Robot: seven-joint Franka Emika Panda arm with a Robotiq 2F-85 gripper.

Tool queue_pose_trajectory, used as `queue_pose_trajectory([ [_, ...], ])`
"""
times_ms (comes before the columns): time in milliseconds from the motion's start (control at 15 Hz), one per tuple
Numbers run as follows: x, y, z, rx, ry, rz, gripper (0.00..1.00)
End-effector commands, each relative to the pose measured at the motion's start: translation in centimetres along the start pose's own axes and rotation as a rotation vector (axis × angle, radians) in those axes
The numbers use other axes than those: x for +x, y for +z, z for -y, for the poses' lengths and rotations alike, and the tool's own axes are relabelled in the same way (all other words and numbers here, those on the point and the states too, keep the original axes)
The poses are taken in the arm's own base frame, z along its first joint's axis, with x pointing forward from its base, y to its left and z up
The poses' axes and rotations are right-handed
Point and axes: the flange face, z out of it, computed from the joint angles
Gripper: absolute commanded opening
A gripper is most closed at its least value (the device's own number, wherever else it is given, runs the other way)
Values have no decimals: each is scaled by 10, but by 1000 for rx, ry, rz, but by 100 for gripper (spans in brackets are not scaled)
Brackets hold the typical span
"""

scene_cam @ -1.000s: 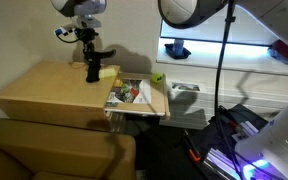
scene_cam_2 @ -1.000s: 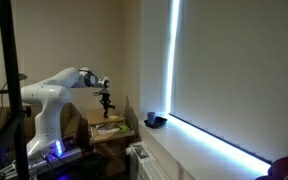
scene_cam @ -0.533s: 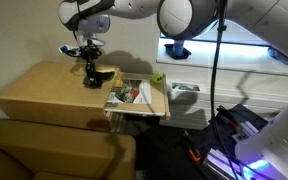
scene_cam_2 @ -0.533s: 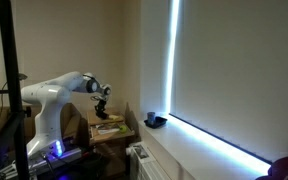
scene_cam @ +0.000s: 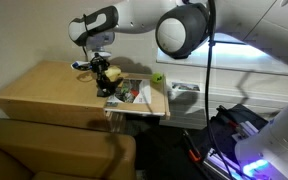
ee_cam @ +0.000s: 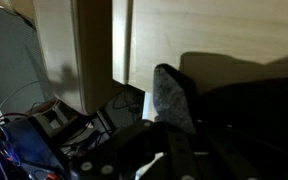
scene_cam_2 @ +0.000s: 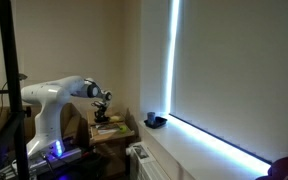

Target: Move the black sock to the open drawer

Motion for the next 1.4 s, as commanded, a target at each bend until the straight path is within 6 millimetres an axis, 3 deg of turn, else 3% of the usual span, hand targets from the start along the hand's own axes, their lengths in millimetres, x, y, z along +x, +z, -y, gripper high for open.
queue_pose_trajectory([
  [0, 27, -13, 26, 27, 128, -17, 1],
  [267, 29, -9, 25, -41, 84, 9, 1],
  [667, 16, 51, 4, -258, 42, -49, 1],
  [867, 39, 70, 25, -283, 167, -88, 1],
  [1067, 79, 35, 64, -168, 327, -77, 1],
  [1267, 102, -5, 79, -108, 390, -19, 1],
  [1333, 98, -11, 76, -131, 350, 16, 1],
])
